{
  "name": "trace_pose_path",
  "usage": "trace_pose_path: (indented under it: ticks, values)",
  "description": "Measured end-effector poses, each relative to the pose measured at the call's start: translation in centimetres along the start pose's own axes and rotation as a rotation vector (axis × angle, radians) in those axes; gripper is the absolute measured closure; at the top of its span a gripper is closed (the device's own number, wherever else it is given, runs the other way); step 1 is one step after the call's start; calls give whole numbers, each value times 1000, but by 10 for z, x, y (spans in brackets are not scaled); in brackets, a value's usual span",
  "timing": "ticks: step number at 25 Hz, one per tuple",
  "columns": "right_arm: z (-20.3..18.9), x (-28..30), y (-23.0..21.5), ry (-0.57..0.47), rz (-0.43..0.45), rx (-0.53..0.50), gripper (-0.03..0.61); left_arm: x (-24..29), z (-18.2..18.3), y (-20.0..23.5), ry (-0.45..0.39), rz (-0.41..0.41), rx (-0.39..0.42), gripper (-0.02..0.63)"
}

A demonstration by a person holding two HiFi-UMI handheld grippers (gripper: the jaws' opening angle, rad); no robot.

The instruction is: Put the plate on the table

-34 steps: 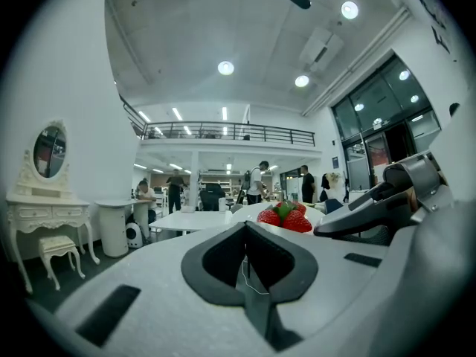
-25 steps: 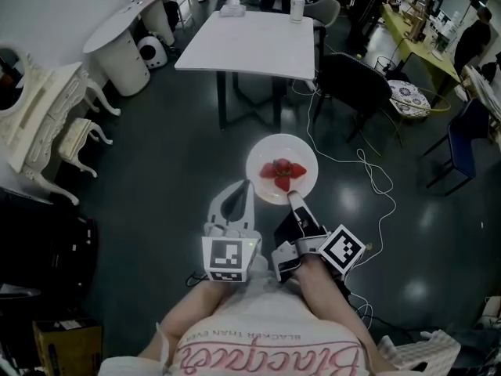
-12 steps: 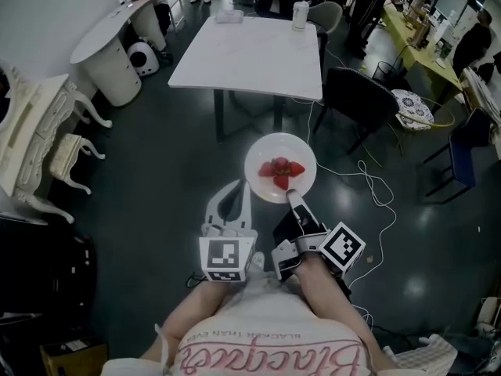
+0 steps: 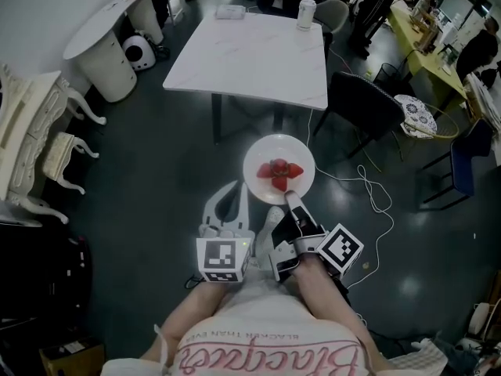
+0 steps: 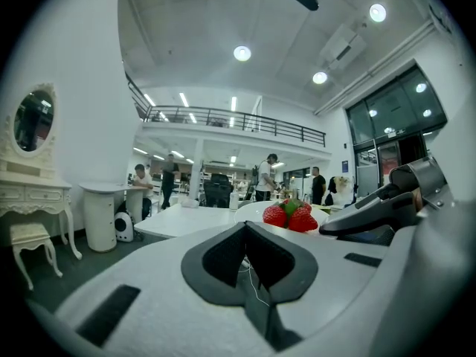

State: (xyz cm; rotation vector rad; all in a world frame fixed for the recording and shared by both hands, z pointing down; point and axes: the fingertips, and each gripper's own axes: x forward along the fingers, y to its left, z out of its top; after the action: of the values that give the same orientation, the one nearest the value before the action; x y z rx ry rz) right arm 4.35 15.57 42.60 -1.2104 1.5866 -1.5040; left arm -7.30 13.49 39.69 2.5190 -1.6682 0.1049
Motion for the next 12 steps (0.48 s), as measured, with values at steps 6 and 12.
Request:
trace_pose_path:
  ticks: [6,12]
  values:
    - [28,55,2,11,12,8,568,53,7,18,-5,8,2,609]
    - [60,126,5,44,20,-3,566,116,16,45,-14,48,3,609]
